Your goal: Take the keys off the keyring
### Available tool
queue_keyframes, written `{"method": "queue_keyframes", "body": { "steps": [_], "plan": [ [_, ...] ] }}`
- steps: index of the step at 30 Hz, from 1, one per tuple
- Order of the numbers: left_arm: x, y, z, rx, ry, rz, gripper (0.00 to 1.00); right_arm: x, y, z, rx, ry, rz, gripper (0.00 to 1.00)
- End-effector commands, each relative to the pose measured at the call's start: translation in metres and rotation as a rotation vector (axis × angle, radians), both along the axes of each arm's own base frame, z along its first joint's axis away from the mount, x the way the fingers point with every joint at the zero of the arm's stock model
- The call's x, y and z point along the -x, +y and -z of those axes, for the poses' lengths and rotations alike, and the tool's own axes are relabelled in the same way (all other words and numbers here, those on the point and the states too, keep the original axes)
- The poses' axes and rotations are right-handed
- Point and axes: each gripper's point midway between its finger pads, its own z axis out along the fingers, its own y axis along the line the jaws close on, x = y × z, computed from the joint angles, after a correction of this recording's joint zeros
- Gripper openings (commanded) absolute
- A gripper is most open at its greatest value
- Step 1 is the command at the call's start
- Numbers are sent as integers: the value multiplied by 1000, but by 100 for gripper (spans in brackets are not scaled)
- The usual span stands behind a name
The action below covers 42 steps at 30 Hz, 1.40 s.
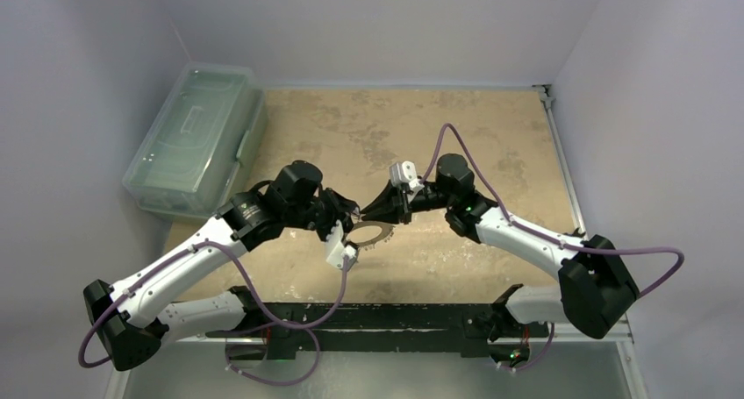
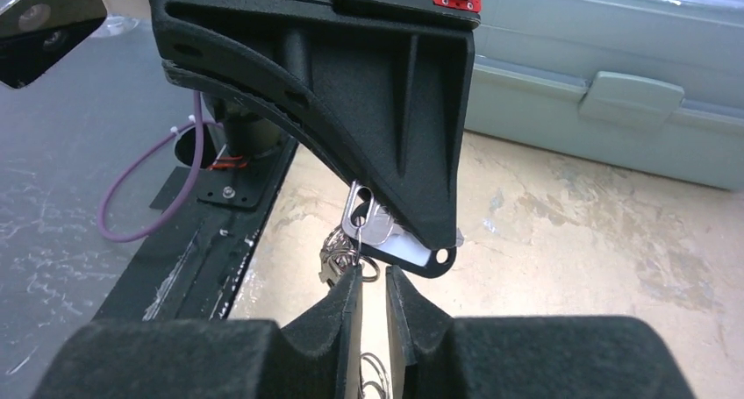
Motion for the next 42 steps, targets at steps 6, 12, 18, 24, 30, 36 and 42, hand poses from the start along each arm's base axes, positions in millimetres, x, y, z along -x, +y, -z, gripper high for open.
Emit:
{"method": "queue_keyframes", "body": {
  "steps": [6,12,18,24,30,36,42],
  "plan": [
    [-7,-13,-46,139,-65,-20,0,9,5,-7,-22,3,-28,15],
    [-5,-10,-46,143,-58,-27,0,7,5,-7,-21,-1,-19,21],
    [0,-13,-48,159,-71,15,0,5,5,-9,-29,-34,-17,33],
    [-1,-17,-48,163,-69,21,0,8,4,-14,-40,-47,-28,30],
    [-2,-16,-49,161,-68,16,0,11,3,-18,-49,-44,-38,24],
    [-3,-15,-52,170,-58,-6,0,11,3,-15,-45,-44,-39,21],
    [-2,-11,-52,173,-51,-24,0,11,2,-13,-40,-39,-40,0]
  ]
}}
